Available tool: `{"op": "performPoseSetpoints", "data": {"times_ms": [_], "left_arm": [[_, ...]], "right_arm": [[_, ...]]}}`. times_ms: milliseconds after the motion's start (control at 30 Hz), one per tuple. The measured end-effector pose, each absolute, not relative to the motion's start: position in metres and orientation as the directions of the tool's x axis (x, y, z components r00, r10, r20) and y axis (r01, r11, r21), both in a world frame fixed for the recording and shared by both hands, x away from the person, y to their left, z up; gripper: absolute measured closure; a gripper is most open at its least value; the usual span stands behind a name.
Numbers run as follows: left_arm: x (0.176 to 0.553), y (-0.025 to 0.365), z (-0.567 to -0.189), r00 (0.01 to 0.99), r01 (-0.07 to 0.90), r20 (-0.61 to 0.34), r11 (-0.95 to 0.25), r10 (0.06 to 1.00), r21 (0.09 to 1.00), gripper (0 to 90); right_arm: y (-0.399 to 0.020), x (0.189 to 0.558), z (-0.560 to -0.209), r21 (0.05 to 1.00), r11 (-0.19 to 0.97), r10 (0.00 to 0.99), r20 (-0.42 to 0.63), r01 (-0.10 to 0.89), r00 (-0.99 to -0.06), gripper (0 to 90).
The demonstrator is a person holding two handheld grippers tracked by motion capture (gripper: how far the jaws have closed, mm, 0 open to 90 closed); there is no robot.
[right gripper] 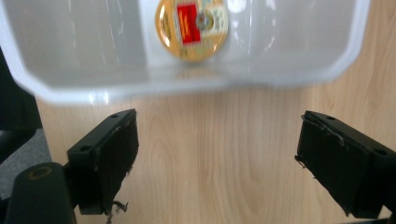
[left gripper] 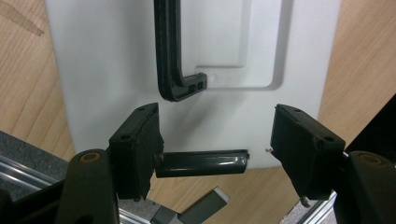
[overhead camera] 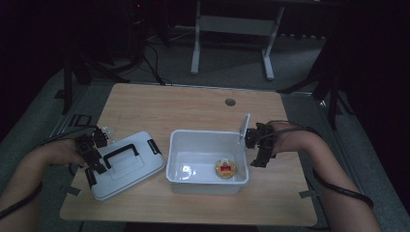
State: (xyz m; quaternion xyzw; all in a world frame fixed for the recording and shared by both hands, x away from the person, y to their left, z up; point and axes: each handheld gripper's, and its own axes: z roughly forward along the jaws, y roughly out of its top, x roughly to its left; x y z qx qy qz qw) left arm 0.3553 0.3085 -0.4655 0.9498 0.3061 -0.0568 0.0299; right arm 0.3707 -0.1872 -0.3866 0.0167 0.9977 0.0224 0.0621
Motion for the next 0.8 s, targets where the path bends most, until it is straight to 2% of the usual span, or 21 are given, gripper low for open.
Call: {"op": "performPoseSetpoints", "data": {"times_ms": [800], "left_arm": [[0.352, 0.319, -0.474, 0.805, 0.587, -0.135, -0.808, 0.577, 0.048, 32.4]], "right_arm": [[-0.260, 0.365, -0.422, 0.029, 0.982, 0.189, -0.075, 0.187, -0.979, 13.5]]}}
